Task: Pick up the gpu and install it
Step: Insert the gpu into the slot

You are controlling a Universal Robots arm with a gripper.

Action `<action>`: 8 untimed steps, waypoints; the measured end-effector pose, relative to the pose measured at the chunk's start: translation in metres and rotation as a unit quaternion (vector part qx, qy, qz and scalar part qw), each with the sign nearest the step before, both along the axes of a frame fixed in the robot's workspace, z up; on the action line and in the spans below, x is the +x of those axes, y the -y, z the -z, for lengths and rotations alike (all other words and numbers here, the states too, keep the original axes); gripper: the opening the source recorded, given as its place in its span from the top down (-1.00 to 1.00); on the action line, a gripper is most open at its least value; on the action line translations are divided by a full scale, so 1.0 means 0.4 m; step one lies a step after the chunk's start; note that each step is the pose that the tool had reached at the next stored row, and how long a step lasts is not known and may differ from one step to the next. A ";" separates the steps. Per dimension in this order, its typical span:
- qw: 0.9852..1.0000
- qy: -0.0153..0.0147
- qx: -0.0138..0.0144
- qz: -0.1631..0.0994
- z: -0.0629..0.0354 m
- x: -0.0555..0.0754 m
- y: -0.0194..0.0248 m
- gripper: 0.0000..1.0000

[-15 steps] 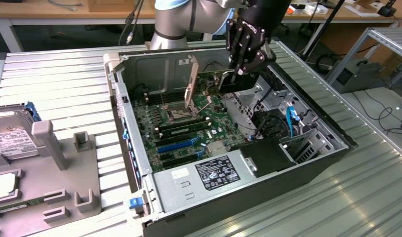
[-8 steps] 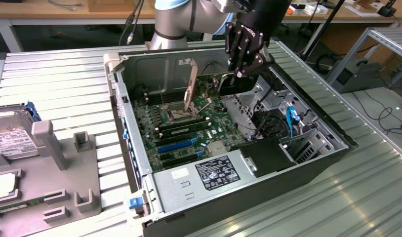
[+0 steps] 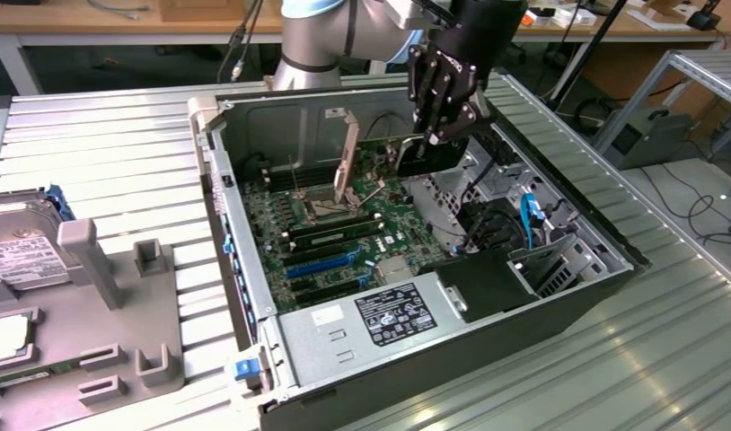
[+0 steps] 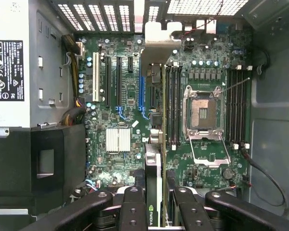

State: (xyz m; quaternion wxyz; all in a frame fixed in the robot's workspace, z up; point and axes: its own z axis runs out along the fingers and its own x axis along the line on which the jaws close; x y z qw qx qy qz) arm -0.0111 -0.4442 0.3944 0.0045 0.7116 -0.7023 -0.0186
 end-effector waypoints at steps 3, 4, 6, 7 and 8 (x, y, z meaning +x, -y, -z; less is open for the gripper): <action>1.000 0.000 0.000 0.000 0.004 0.000 0.000 0.47; 1.000 0.000 0.000 0.000 0.006 0.000 0.000 0.47; 1.000 0.000 0.000 0.000 0.009 0.000 0.000 0.47; 1.000 0.000 0.000 0.000 0.010 0.000 0.000 0.47; 1.000 0.000 0.000 0.000 0.011 0.000 0.000 0.47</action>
